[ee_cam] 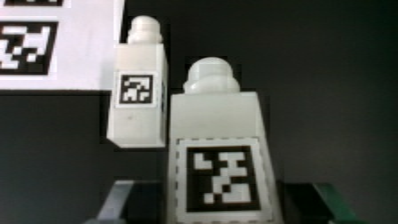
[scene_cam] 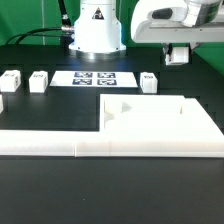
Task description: Assemble square table
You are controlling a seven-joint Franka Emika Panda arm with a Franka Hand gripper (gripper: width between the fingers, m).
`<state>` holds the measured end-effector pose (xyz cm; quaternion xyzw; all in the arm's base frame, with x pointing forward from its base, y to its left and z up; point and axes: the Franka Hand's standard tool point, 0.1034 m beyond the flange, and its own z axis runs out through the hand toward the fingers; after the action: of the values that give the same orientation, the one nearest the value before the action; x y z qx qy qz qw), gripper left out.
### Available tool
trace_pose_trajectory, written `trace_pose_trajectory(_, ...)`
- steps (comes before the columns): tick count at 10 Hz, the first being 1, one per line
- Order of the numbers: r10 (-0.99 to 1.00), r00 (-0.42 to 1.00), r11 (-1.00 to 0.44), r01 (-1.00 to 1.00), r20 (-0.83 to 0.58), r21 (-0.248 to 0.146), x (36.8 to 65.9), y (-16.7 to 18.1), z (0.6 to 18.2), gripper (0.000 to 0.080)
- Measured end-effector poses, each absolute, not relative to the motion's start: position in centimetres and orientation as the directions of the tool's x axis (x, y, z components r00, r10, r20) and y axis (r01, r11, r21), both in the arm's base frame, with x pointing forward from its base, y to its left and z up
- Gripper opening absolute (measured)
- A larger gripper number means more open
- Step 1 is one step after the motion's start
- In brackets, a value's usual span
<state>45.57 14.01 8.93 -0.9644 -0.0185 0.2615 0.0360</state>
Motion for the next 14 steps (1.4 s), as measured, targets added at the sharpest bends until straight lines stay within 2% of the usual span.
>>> trace_pose_trajectory(2, 0.064, 0.915, -0.994, 0.023, -0.399, -0.106, 50.7, 12.5, 12.3, 0.0290)
trace_pose_trajectory(4, 0.043, 0.971, -0.993, 0.016, -0.236, -0.118, 54.9, 12.7, 14.3, 0.0290)
trace_pose_trajectory(5, 0.039, 0.981, -0.993, 0.017, -0.190, -0.116, 54.4, 12.7, 13.9, 0.0290)
trace_pose_trajectory(9, 0.053, 0.995, -0.991, 0.062, 0.080, -0.116, 55.8, 12.1, 13.7, 0.0290)
trace_pose_trajectory(10, 0.076, 0.986, -0.990, 0.093, 0.151, -0.107, 57.5, 10.7, 14.0, 0.0290)
trace_pose_trajectory(12, 0.115, 0.960, -0.986, 0.141, 0.256, -0.087, 61.9, 9.3, 16.0, 0.0290)
trace_pose_trajectory(13, 0.101, 0.929, -0.988, 0.137, 0.357, -0.076, 63.7, 9.2, 16.0, 0.0290)
trace_pose_trajectory(14, 0.094, 0.899, -0.989, 0.134, 0.429, -0.064, 63.6, 9.0, 15.8, 0.0290)
